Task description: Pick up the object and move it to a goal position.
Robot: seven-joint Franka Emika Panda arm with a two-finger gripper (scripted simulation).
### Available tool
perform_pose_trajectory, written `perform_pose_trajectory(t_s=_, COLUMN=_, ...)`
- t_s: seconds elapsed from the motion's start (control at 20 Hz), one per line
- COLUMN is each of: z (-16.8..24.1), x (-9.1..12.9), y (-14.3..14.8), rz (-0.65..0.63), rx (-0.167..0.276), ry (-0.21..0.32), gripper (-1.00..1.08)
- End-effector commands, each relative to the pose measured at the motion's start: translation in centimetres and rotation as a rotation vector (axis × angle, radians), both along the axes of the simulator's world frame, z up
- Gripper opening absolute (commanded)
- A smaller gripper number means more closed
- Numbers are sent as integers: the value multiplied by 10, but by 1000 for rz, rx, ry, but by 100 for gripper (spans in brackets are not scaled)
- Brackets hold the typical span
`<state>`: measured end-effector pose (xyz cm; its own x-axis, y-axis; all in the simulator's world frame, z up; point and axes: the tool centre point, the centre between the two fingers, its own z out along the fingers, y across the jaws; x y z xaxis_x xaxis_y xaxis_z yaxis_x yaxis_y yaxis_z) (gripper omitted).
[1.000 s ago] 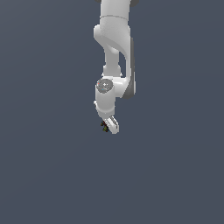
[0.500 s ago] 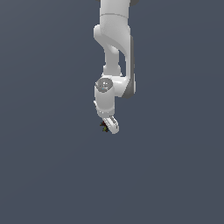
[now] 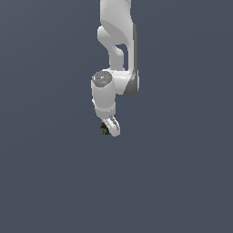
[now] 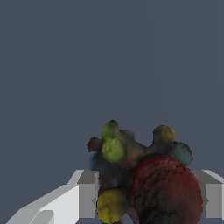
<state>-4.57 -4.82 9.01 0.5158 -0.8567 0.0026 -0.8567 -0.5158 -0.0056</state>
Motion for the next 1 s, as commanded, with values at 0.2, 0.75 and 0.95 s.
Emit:
perform_pose_trajectory(t_s=0.2, z=59, x=16, y=-21, rz=-1, rx=-2, ry=0, gripper=-100)
perform_pose_trajectory(t_s=0.75, z=166, x=47, y=-57, rz=-2, rx=-3, ry=2, gripper=-100)
perform_pose_trajectory(t_s=0.95, z=202, x=58, y=-69, rz=-2, rx=-3, ry=3, gripper=-100)
